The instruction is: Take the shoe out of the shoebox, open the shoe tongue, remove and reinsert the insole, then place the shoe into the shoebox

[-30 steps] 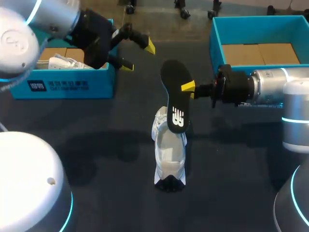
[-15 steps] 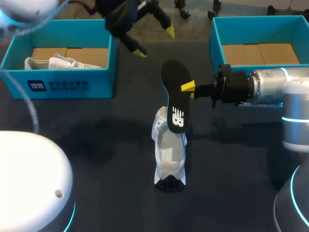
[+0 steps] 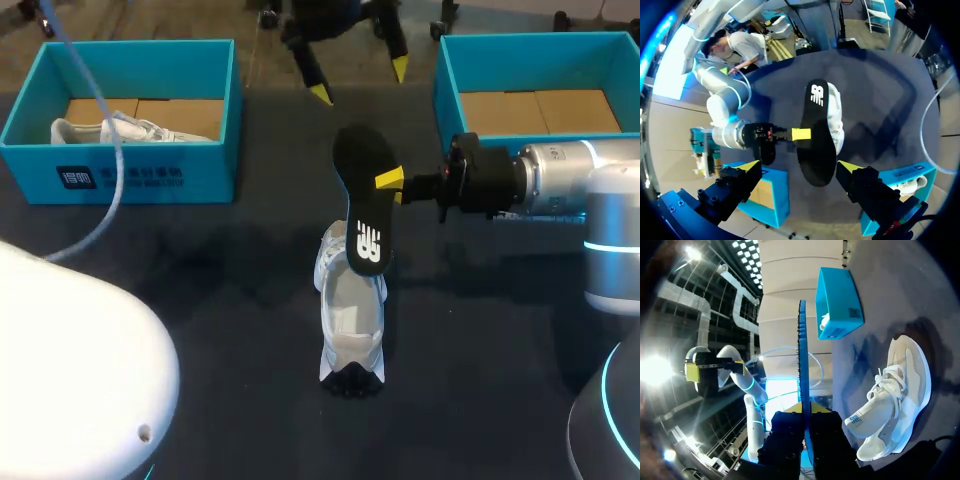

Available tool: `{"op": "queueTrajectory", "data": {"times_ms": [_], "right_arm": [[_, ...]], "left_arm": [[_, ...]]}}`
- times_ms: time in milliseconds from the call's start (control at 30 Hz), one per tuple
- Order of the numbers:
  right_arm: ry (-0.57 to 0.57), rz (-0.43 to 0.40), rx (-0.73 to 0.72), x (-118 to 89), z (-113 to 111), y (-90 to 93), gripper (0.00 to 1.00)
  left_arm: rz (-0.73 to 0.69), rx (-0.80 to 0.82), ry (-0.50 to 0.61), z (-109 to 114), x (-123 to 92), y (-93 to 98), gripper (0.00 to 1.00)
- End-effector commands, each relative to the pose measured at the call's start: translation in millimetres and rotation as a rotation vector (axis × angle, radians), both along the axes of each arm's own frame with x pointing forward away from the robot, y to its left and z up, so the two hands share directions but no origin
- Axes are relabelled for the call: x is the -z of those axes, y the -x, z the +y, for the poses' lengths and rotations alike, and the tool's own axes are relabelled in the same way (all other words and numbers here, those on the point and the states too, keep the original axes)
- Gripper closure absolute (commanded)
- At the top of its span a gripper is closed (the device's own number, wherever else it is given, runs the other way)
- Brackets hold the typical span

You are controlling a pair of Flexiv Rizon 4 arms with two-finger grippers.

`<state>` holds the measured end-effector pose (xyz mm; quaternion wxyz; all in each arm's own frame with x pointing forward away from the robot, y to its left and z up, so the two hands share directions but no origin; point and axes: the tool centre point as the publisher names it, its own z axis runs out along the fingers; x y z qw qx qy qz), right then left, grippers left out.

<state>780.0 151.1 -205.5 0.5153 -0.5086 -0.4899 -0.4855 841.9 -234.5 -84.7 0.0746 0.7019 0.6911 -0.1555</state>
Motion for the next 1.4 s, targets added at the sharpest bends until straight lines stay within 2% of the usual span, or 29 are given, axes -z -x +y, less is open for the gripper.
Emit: {"op": "queueTrajectory", "data": {"times_ms": [33,333,600,867,1100,1200,1233,1400], "right_arm": [[-0.001,0.000,0.002,0.8,0.6,0.4,1.00],[-0.001,0.000,0.002,0.8,0.6,0.4,1.00],[-0.001,0.000,0.002,0.8,0.6,0.4,1.00],[-0.001,0.000,0.002,0.8,0.6,0.4,1.00],[-0.001,0.000,0.002,0.8,0.6,0.4,1.00],[-0.001,0.000,0.002,0.8,0.6,0.4,1.00],[-0.001,0.000,0.002,0.8,0.6,0.4,1.00],[-0.001,0.000,0.002,0.8,0.6,0.4,1.00]], "left_arm": [[-0.022,0.041,-0.384,-8.5,-2.7,-2.3,0.00],[-0.027,0.053,-0.452,-23.6,5.3,-8.4,0.00],[-0.027,0.036,-0.429,-21.9,11.5,-12.0,0.00],[-0.035,-0.001,-0.166,1.0,7.1,-4.9,0.00],[-0.044,-0.086,0.151,22.4,11.3,17.6,0.00],[-0.045,-0.191,0.318,33.2,13.0,23.3,0.00],[-0.052,-0.218,0.350,36.4,14.0,24.2,0.00],[-0.052,-0.218,0.351,38.0,14.4,24.6,0.00]]}}
